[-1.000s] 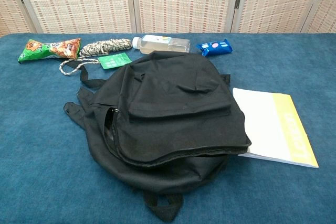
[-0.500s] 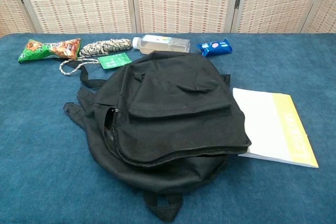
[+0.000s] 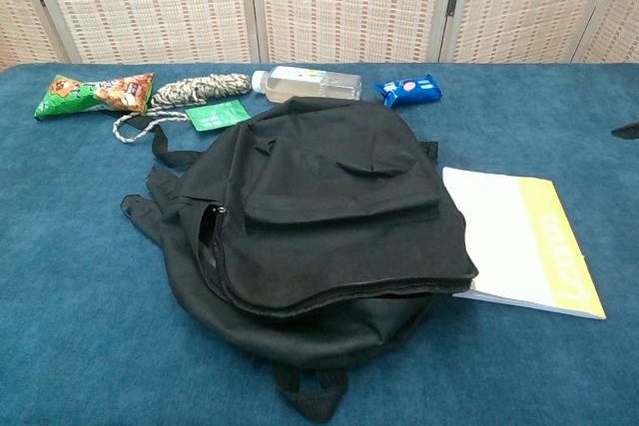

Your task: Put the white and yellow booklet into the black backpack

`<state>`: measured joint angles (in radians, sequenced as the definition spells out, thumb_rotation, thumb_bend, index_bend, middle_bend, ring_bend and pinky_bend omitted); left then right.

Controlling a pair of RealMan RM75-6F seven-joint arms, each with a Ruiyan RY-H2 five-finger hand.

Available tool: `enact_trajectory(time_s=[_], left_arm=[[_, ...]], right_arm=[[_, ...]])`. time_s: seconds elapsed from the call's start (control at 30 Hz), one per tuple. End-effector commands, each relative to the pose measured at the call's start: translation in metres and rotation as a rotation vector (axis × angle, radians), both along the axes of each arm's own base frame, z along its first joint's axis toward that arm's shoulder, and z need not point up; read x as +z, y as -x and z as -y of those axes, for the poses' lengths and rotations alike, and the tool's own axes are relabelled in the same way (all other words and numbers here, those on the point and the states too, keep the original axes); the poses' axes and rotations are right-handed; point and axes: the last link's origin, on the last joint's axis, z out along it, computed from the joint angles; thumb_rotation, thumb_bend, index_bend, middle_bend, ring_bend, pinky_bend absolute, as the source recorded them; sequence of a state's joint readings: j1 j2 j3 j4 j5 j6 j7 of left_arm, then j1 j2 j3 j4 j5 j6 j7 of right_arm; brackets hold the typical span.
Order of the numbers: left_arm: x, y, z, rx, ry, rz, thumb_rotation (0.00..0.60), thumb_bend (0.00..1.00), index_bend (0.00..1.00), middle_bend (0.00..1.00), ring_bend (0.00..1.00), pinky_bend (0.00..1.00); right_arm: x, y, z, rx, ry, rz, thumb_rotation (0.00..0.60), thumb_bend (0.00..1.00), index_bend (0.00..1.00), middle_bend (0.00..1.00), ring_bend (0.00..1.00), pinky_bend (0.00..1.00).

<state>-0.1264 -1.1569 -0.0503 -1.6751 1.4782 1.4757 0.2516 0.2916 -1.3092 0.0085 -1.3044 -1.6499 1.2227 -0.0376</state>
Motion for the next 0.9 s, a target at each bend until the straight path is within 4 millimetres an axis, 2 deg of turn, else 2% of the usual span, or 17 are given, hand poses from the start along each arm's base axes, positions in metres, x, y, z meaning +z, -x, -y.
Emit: enact_trajectory(time_s=[0.03, 0.23, 0.4, 0.9], left_arm=[[0.0, 0.0, 0.0, 0.003, 0.001, -0.001, 0.6, 0.19, 0.14, 0.1, 0.11, 0.0], [-0.003, 0.001, 0.0, 0.01, 0.007, 0.003, 0.6, 0.19, 0.14, 0.1, 0.11, 0.0], [-0.005, 0.002, -0.002, 0.012, 0.013, 0.006, 0.6, 0.19, 0.14, 0.1, 0.11, 0.0], [-0.007, 0.002, -0.004, 0.016, 0.02, 0.005, 0.6, 0.19, 0.14, 0.1, 0.11, 0.0]], right_arm=[[-0.02, 0.0, 0.011, 0.031, -0.031, -0.008, 0.6, 0.33, 0.04, 0.13, 0.19, 0.16], [-0.043, 0.002, 0.019, 0.059, -0.039, -0.02, 0.6, 0.32, 0.04, 0.13, 0.17, 0.13], [-0.056, 0.003, 0.026, 0.076, -0.04, -0.017, 0.6, 0.26, 0.04, 0.12, 0.15, 0.09], [-0.073, 0.006, 0.034, 0.098, -0.062, -0.03, 0.6, 0.24, 0.04, 0.12, 0.14, 0.09]])
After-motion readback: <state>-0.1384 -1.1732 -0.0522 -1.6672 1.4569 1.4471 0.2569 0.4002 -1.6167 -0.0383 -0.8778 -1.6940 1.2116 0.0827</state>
